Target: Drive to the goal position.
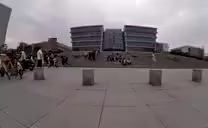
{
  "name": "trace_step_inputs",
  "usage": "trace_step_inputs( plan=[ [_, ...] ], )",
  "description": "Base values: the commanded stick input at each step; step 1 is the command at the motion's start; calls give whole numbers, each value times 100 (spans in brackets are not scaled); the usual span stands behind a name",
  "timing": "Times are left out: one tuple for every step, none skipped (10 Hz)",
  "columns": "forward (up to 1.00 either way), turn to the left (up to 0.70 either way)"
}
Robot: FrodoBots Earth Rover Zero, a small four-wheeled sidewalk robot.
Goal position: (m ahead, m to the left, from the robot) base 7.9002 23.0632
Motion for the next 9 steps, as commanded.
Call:
trace_step_inputs(
  plan=[
    [70,-14],
    [70,-14],
    [70,-14],
    [70,-14],
    [70,-14],
    [70,-14],
    [70,-14],
    [70,-14],
    [70,-14]
  ],
)
